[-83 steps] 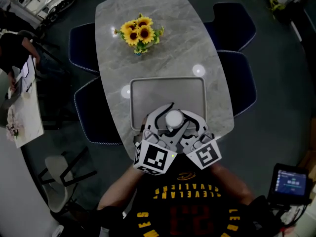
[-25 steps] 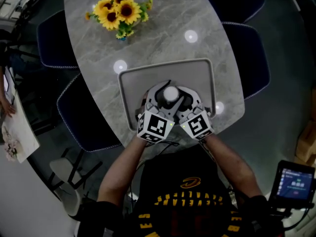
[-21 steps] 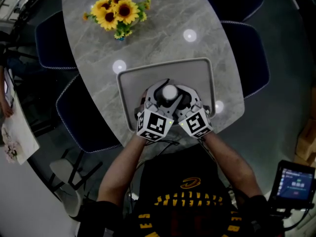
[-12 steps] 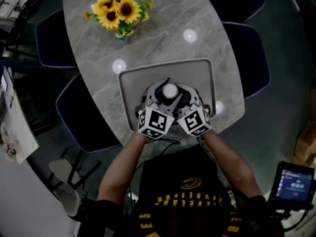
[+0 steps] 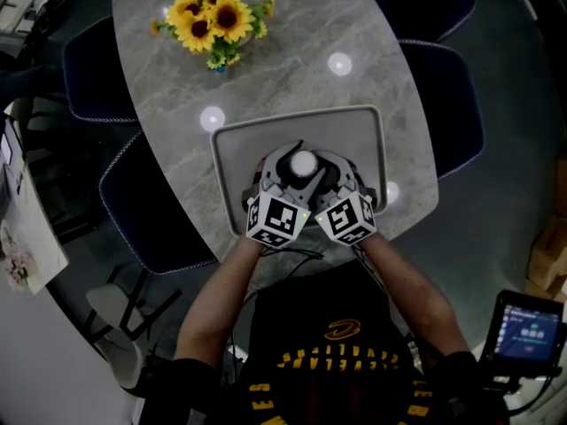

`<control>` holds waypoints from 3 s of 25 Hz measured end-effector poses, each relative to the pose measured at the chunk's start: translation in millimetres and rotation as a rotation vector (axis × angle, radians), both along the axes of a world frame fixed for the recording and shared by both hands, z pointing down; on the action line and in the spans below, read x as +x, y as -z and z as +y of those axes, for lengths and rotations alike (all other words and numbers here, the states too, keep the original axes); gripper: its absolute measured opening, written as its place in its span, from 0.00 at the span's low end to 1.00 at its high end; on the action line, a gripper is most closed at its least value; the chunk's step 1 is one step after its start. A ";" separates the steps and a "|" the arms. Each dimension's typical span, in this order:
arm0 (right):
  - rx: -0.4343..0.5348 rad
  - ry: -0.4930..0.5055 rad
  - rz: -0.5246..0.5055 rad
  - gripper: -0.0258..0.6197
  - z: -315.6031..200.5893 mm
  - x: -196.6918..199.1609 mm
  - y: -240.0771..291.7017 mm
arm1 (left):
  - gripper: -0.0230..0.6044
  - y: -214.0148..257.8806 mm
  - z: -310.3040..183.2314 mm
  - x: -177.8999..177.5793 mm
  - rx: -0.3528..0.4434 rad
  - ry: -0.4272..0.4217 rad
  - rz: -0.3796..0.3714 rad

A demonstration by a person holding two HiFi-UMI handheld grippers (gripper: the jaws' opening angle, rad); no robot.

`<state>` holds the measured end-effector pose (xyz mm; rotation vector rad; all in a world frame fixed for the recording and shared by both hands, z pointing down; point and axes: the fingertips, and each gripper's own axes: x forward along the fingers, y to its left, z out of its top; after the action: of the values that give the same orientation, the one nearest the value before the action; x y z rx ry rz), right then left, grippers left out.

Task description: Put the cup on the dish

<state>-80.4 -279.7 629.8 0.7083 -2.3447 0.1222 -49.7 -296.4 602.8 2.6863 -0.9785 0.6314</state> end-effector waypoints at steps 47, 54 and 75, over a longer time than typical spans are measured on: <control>-0.094 -0.122 -0.166 0.39 20.4 35.4 38.5 | 0.53 24.7 31.0 -54.7 -0.061 0.135 0.015; -0.067 -0.214 -0.340 0.05 21.3 55.2 99.8 | 0.42 81.4 51.9 -48.9 -0.077 0.183 0.176; -0.123 -0.190 -0.541 0.05 89.9 66.6 168.8 | 0.04 172.4 123.3 -9.4 -0.035 0.303 0.344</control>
<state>-13.8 -189.8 461.0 0.9235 -2.7362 0.6031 -59.0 -173.1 430.4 2.4290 -1.2205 0.1199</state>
